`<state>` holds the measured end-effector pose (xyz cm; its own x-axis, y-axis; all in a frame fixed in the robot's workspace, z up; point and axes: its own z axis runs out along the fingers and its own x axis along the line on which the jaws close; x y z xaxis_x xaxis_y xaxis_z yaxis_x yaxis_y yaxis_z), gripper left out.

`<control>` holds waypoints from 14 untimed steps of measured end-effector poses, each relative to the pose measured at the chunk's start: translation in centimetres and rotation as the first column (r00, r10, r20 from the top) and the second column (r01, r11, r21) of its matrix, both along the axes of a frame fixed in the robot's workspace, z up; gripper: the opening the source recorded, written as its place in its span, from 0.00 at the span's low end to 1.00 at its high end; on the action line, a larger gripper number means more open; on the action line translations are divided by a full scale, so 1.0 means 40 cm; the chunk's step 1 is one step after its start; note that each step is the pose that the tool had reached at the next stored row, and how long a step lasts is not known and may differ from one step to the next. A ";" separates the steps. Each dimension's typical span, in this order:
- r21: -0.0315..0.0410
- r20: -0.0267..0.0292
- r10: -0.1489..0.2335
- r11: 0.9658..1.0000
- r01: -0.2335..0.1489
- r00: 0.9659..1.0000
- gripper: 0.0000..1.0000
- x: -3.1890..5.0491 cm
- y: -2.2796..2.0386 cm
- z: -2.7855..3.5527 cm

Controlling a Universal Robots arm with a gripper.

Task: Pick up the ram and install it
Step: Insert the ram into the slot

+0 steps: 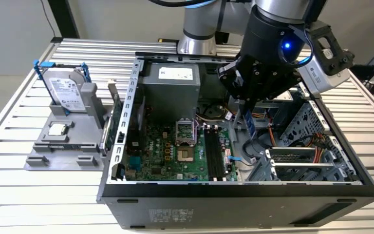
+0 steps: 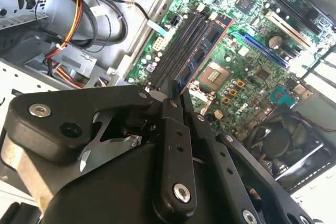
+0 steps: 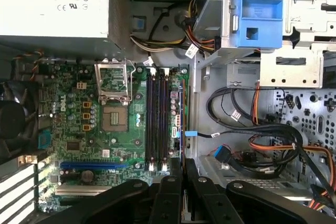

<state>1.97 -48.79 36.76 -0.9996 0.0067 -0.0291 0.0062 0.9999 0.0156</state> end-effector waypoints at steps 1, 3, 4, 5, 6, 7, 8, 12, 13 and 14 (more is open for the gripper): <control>0.000 0.000 0.000 1.000 0.000 1.000 0.00 0.000 0.000 0.000; 0.000 0.000 0.000 1.000 0.000 1.000 0.00 0.000 0.000 0.000; 0.000 0.000 0.000 1.000 0.000 1.000 0.00 0.000 0.000 0.000; 0.000 0.000 0.000 1.000 0.000 1.000 0.00 0.000 0.000 0.000; 0.000 0.000 0.000 1.000 0.000 1.000 0.00 0.000 0.000 0.000; 0.000 0.000 0.000 1.000 0.000 1.000 0.00 0.000 0.000 0.000; 0.000 0.000 0.000 1.000 0.000 1.000 0.00 0.000 0.001 -0.001; 0.000 0.000 -0.001 1.000 0.001 1.000 0.00 0.000 0.009 -0.014; 0.000 0.000 -0.001 1.000 0.001 1.000 0.00 0.000 0.014 -0.019; 0.000 0.000 -0.002 1.000 0.002 1.000 0.00 0.000 0.020 -0.023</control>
<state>1.96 -48.00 35.83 -0.9995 0.0083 -0.0291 0.0079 0.9998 0.0158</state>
